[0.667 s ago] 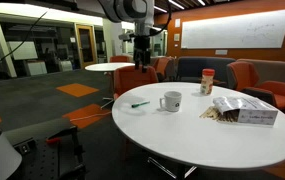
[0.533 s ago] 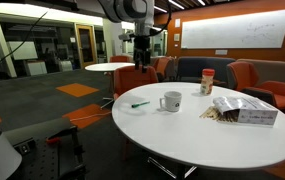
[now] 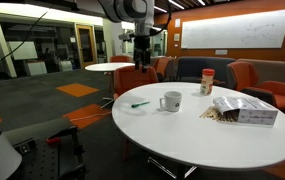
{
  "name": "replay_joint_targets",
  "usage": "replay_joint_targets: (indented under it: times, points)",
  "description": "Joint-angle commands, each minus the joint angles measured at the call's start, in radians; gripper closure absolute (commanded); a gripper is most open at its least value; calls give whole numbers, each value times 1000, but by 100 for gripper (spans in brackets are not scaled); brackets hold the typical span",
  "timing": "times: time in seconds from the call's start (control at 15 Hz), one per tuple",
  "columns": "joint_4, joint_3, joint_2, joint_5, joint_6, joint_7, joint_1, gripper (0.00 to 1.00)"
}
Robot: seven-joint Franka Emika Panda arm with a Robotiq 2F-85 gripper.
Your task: Pick up the small brush from the table and put it in the mug cup.
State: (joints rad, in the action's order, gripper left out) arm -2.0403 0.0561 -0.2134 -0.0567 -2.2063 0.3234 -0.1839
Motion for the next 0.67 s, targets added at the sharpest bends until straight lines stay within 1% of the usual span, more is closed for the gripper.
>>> replay_joint_targets:
  times: [0.0,0.13,0.27,0.4,0.6]
  points:
    - [14,17,-13,-16,12,-16,16,0]
    - [32,18,-44,11,6,15,2,0]
    - [45,24,-87,50,-24,26,-17,0]
    - [52,28,-137,77,-75,37,-39,0]
    - [49,14,-206,115,-168,106,-78,0]
